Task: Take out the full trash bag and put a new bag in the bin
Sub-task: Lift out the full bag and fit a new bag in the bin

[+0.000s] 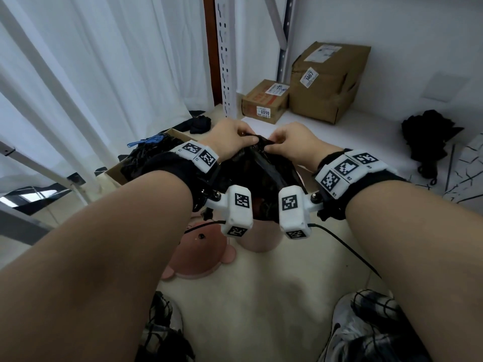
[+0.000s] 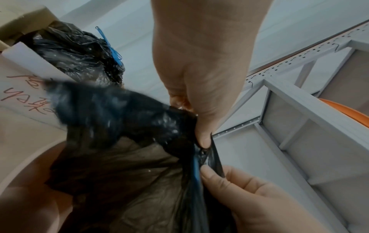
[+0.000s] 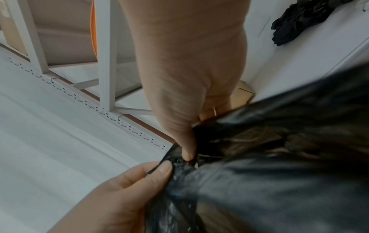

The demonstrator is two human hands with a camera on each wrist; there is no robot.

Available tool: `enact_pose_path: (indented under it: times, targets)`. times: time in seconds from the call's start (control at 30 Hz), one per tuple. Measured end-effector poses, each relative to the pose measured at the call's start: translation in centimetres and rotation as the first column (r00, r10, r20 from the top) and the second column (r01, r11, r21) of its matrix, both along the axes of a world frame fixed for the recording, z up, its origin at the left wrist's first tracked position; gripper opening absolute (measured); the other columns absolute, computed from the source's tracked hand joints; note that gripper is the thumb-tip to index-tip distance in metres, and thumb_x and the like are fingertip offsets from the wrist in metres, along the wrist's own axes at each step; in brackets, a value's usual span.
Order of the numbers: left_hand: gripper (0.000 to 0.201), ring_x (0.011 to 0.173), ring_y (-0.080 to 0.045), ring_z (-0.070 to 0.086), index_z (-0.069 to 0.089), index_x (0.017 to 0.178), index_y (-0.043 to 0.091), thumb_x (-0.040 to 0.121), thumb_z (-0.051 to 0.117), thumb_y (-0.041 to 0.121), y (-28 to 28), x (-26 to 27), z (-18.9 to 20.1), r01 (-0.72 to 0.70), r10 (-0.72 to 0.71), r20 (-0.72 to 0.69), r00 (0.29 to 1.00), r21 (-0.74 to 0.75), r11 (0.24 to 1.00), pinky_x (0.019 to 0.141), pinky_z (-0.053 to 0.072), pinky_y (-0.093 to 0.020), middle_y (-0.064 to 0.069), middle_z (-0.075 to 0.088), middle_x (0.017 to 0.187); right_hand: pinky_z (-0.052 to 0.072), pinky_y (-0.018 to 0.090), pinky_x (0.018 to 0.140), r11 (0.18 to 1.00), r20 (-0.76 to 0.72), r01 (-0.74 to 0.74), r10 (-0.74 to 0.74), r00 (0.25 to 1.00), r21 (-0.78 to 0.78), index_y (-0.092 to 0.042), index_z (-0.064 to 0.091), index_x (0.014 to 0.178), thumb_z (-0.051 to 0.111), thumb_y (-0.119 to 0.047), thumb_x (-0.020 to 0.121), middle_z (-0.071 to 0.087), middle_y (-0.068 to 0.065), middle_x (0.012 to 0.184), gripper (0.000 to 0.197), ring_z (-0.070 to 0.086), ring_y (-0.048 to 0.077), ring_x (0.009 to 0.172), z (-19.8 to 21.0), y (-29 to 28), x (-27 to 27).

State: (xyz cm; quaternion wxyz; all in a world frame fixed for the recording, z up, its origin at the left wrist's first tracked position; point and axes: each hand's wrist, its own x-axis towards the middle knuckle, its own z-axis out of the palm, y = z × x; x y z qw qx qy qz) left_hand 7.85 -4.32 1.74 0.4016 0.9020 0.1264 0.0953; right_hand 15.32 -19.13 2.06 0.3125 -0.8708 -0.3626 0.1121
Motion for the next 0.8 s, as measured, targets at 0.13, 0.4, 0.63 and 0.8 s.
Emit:
enact_pose_path:
  times: [0.13,0.4,0.63,0.8]
  targets:
    - [0.024,0.069,-0.018,0.048,0.055,0.065,0.013,0.087,0.062,0.018,0.4,0.1,0.4,-0.037,0.064,-0.093,0.994,0.264,0.964,0.054,0.032,-0.019,0.003,0.045,0.061,0.035,0.018,0.058,0.994,-0.008,0.053,-0.054,0.999,-0.098,0.004,0.069,0.098,0.060,-0.017,0.090,0.060,0.011,0.078,0.025,0.050,0.017,0.065,0.0,-0.6,0.2]
    - [0.038,0.062,-0.022,0.053,0.039,0.061,0.014,0.091,0.057,0.032,0.6,-0.9,0.8,-0.192,0.204,-0.066,0.977,0.147,0.970,0.069,0.052,-0.034,-0.004,0.048,0.060,0.040,0.026,0.063,0.956,-0.119,0.279,-0.268,0.956,0.088,-0.011,0.053,0.062,0.063,-0.022,0.085,0.051,0.003,0.064,0.029,0.051,0.018,0.072,-0.1,-2.3,1.4]
    - [0.077,0.084,-0.027,0.072,0.058,0.110,0.006,0.078,0.042,0.075,-1.2,-1.3,0.7,-0.214,0.033,-0.447,0.894,-0.361,0.908,0.076,0.060,-0.036,-0.017,0.070,0.098,0.045,0.023,0.056,0.956,-0.386,0.168,-0.064,0.920,0.242,-0.023,0.045,0.079,0.054,0.010,0.082,0.052,0.006,0.077,0.034,0.052,0.019,0.064,0.7,-1.5,-0.3]
    - [0.026,0.085,-0.032,0.067,0.063,0.108,0.000,0.086,0.065,0.014,-1.0,-0.9,0.4,-0.147,0.059,-0.232,0.971,-0.384,0.911,0.076,0.059,-0.039,-0.017,0.068,0.100,0.048,0.029,0.050,0.954,-0.477,0.052,0.100,0.873,0.296,-0.018,0.054,0.081,0.038,0.021,0.081,0.052,0.010,0.071,0.042,0.053,0.022,0.055,1.1,-1.0,-1.1]
